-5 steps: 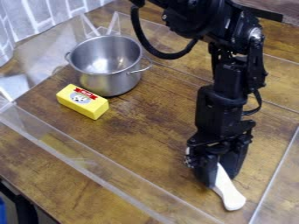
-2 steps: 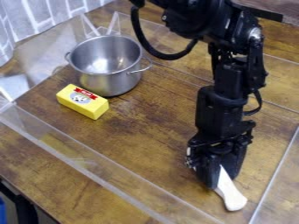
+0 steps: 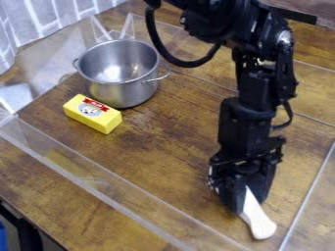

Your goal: Put the white object in the silver pot

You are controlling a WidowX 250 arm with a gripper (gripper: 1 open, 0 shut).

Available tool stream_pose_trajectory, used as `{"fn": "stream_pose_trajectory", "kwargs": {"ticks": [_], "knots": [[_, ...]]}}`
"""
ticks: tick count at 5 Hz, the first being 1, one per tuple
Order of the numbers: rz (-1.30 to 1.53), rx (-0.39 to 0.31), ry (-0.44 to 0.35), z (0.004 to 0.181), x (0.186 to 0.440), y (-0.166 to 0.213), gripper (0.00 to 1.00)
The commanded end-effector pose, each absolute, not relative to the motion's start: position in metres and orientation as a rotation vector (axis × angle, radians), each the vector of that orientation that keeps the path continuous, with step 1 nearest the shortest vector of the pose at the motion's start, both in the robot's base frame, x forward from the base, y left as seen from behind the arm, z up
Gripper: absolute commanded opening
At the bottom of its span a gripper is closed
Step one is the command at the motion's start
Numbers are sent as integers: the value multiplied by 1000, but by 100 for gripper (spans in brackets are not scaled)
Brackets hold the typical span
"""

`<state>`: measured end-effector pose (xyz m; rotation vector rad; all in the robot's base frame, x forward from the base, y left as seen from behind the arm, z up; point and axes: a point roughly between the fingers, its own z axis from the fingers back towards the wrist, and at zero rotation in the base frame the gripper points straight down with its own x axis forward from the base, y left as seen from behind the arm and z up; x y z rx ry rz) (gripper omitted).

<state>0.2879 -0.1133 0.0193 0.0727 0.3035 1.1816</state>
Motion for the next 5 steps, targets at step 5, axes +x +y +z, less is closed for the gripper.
{"fn": "stream_pose_trajectory", "kwargs": {"ticks": [5], "knots": [[1028,-44,269,111,305,-103,0]]}}
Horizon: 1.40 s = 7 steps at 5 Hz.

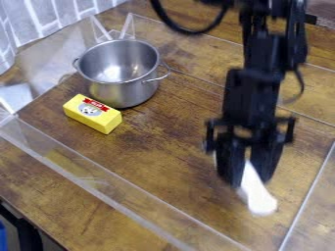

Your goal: Put the white object in the silver pot

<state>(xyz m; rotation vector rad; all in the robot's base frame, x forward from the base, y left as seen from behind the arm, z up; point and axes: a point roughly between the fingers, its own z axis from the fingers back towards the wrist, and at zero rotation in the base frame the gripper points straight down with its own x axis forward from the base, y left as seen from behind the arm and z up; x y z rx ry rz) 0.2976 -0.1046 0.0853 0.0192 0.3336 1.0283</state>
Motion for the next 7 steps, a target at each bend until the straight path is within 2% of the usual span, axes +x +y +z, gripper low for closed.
{"fn": "stream_pose_trajectory", "kwargs": {"ticks": [1,2,3,4,6,7], "knots": [[1034,-93,235,145,320,-89,0],[1054,-146,213,166,329,-70,0],[1082,-203,198,165,335,-45,0],[1117,-245,185,161,328,-23,0],[1185,-295,148,152,354,29,0],[1196,-303,140,147,366,37,0]]}}
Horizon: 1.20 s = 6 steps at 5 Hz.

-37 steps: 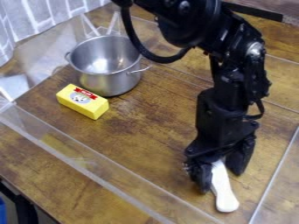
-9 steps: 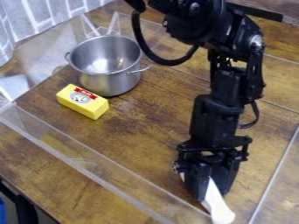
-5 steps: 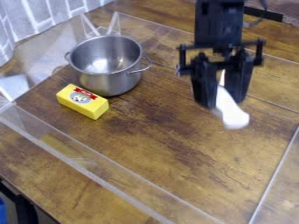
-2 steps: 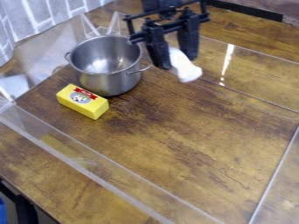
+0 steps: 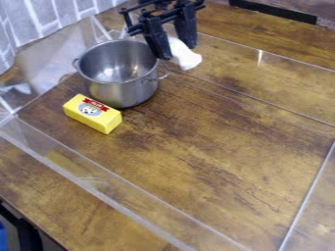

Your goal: Put the white object in the silver pot

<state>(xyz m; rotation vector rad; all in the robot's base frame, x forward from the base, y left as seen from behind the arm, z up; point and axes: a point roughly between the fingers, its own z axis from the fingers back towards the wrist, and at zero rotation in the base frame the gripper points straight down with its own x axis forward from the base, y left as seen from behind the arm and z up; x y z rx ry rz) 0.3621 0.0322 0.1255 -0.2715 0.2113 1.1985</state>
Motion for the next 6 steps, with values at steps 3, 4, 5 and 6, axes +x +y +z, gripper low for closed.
{"fn": "stream_pose_trajectory", "kwargs": {"ticks": [3,4,5,6], "knots": [[1209,-322,136,133,398,53,0],[1221,-329,133,130,410,64,0],[1223,-333,133,126,420,72,0],[1222,-337,135,122,427,77,0]]}}
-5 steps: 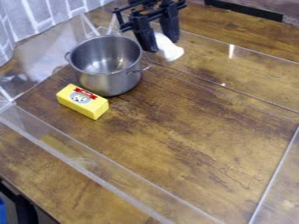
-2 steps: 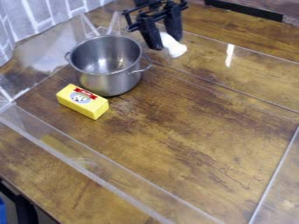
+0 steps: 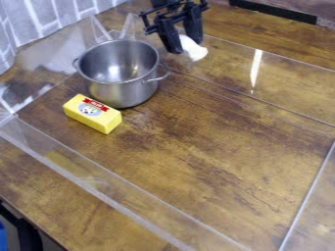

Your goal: Put the white object in the silver pot

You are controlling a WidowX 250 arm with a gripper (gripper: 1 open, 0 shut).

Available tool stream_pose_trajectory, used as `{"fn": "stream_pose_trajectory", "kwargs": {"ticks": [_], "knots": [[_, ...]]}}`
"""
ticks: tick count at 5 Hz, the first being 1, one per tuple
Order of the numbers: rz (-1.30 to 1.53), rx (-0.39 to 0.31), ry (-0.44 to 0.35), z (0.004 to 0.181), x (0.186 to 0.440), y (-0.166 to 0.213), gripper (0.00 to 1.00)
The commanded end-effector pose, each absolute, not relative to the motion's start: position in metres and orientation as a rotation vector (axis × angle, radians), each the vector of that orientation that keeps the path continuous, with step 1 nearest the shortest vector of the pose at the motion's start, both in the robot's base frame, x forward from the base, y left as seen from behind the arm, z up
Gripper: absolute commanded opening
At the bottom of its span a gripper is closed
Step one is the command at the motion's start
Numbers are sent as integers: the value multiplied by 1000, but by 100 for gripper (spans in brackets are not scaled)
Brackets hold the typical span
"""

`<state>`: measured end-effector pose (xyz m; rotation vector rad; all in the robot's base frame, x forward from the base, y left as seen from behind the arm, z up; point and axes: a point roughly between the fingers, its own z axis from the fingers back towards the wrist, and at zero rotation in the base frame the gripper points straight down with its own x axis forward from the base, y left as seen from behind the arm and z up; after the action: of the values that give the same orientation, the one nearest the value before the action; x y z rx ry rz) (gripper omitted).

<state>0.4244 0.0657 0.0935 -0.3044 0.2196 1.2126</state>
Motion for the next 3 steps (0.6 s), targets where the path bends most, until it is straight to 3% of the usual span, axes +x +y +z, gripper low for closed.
{"fn": "stream_pose_trajectory", "kwargs": {"ticks": [1,3], "knots": [[1217,-344,139,119,432,81,0],[1247,-333,121,124,428,110,0]]}}
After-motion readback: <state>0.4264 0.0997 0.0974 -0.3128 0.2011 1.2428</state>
